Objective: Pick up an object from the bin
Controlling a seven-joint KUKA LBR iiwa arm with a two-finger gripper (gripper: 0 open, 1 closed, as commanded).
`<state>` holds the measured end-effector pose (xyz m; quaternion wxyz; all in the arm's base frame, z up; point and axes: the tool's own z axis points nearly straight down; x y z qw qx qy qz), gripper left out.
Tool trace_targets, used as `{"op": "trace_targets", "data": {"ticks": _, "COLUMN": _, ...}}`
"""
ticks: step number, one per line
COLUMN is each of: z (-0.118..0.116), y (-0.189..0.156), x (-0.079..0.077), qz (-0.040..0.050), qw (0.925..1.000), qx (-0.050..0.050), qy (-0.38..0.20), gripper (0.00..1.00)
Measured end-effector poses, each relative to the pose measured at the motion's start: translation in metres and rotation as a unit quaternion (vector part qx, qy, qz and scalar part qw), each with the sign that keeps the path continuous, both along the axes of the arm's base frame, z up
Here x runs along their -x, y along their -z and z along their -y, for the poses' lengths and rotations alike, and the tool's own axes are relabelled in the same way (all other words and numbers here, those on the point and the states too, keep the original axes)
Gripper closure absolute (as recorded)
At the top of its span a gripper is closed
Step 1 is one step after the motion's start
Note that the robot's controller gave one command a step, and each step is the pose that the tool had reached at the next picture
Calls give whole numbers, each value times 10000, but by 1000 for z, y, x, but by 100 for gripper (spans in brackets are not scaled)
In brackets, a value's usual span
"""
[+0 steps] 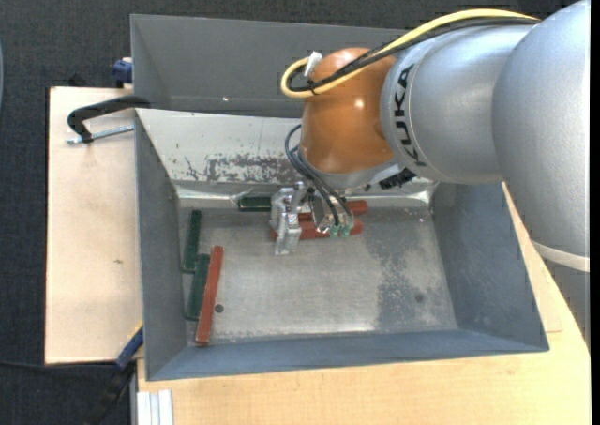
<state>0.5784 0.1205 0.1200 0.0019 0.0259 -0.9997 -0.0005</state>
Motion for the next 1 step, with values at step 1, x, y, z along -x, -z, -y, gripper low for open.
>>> {"op": "trace_targets", "data": {"ticks": 1, "z": 16, "y": -138, "x": -13, "qz": 50, "qw": 9986, "qx": -6, "qy": -524, "gripper": 100}}
